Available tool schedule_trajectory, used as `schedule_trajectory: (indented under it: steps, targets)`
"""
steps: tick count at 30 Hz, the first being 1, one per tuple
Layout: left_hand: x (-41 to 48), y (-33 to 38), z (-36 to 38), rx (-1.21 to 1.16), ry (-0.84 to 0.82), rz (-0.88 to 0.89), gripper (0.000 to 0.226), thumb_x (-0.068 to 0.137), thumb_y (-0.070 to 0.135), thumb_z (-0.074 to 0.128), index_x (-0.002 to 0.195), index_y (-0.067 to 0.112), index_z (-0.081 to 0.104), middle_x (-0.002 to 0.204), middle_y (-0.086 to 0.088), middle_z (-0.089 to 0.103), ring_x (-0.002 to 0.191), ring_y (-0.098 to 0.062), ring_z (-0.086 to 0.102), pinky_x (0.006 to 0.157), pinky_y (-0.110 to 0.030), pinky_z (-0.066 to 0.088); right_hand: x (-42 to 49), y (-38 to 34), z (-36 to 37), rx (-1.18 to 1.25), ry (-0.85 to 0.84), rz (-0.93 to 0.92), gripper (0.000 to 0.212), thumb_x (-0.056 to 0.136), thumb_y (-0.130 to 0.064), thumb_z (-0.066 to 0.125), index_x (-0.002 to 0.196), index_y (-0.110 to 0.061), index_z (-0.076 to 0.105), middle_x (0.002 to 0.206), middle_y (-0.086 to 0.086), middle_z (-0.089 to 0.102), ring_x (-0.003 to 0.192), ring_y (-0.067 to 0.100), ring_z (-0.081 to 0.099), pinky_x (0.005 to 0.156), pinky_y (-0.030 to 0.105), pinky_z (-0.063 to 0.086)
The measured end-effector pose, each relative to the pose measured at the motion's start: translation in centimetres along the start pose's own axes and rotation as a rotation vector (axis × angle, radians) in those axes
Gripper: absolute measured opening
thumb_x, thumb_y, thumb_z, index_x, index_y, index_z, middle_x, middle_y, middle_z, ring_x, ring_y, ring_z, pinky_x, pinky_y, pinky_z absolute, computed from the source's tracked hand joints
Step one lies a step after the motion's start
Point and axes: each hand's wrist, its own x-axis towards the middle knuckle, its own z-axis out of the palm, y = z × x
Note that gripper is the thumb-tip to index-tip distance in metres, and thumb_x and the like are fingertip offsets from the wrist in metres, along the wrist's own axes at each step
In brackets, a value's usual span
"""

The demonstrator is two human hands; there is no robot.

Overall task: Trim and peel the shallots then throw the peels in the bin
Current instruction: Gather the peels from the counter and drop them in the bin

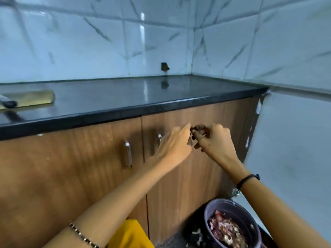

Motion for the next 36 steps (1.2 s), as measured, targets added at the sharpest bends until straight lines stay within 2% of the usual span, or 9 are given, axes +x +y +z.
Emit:
schedule_trajectory:
  steps: [7,12,15,17,20,23,27,33,36]
  targets:
    - [-1.5,-3.7,-10.9,0.115,0.195,-0.032,0.015,0.097,0.017,0.053,0.112,0.017,0.056,0.110,-0.001,0.066,0.097,-0.023,0.064,0.075,-0.041,0.053,2.6,-10.0,2.2,0.127,0.009,-0.224,0.006,0.092,-0.026,0.067,0.092,-0.023,0.073,0.077,-0.012,0.075,0.069,0.004,0.071,0.069,0.038,0.060]
    - [-3.3,-7.7,-16.0,0.228,0.211,-0.133,0.025,0.098,0.019,0.050,0.122,0.022,0.057,0.122,0.003,0.064,0.110,-0.022,0.061,0.083,-0.043,0.053,3.5,-14.9,6.3,0.064,-0.026,-0.376,0.013,0.092,-0.032,0.067,0.097,-0.023,0.074,0.090,-0.009,0.075,0.087,0.010,0.069,0.076,0.035,0.056]
    - [-4.4,-10.4,-18.1,0.289,0.235,-0.164,0.029,0.100,0.020,0.048,0.127,0.025,0.058,0.127,0.008,0.062,0.116,-0.016,0.058,0.087,-0.034,0.050,3.7,-17.1,8.9,-0.089,-0.110,-0.437,0.019,0.096,-0.038,0.056,0.090,-0.024,0.067,0.089,-0.007,0.068,0.090,0.017,0.064,0.078,0.039,0.052]
    - [-5.1,-12.0,-19.2,0.337,0.255,-0.182,0.030,0.101,0.021,0.047,0.128,0.027,0.057,0.128,0.010,0.062,0.117,-0.013,0.058,0.087,-0.030,0.048,3.7,-18.2,10.3,-0.242,-0.186,-0.460,0.037,0.098,-0.047,0.035,0.085,-0.021,0.059,0.086,-0.004,0.065,0.094,0.021,0.064,0.097,0.041,0.045]
    - [-6.1,-14.4,-20.6,0.421,0.290,-0.220,0.031,0.100,0.020,0.046,0.128,0.026,0.057,0.126,0.010,0.063,0.115,-0.013,0.059,0.087,-0.030,0.050,4.1,-20.2,12.2,-0.399,-0.358,-0.508,0.068,0.096,-0.051,0.008,0.114,-0.013,0.060,0.126,0.006,0.064,0.130,0.022,0.051,0.117,0.038,0.029]
    - [-6.9,-16.2,-21.2,0.453,0.303,-0.280,0.032,0.099,0.020,0.046,0.130,0.025,0.055,0.127,0.008,0.063,0.115,-0.014,0.060,0.087,-0.031,0.052,4.1,-22.4,12.8,-0.395,-0.526,-0.504,0.060,0.108,-0.040,0.015,0.149,-0.005,0.042,0.159,0.012,0.038,0.151,0.020,0.027,0.124,0.031,0.016]
    - [-7.4,-17.5,-21.6,0.429,0.345,-0.322,0.034,0.100,0.019,0.045,0.133,0.025,0.052,0.129,0.009,0.061,0.118,-0.011,0.058,0.086,-0.028,0.050,4.0,-24.6,14.0,-0.377,-0.633,-0.581,0.059,0.110,-0.038,0.017,0.159,-0.007,0.023,0.167,0.009,0.019,0.155,0.014,0.012,0.124,0.025,0.003]
    - [-6.7,-17.9,-21.8,0.409,0.350,-0.356,0.034,0.098,0.019,0.046,0.130,0.025,0.054,0.125,0.008,0.065,0.113,-0.013,0.061,0.084,-0.032,0.051,5.2,-25.4,14.6,-0.358,-0.683,-0.556,0.058,0.108,-0.039,0.016,0.149,-0.007,0.042,0.161,0.010,0.035,0.151,0.022,0.028,0.124,0.039,0.020]
    - [-6.1,-17.5,-21.7,0.386,0.337,-0.393,0.033,0.098,0.020,0.046,0.130,0.023,0.055,0.125,0.006,0.066,0.114,-0.016,0.061,0.086,-0.036,0.051,5.8,-25.0,13.9,-0.252,-0.709,-0.524,0.050,0.109,-0.036,0.022,0.134,-0.009,0.055,0.148,0.015,0.051,0.137,0.030,0.046,0.114,0.047,0.035]
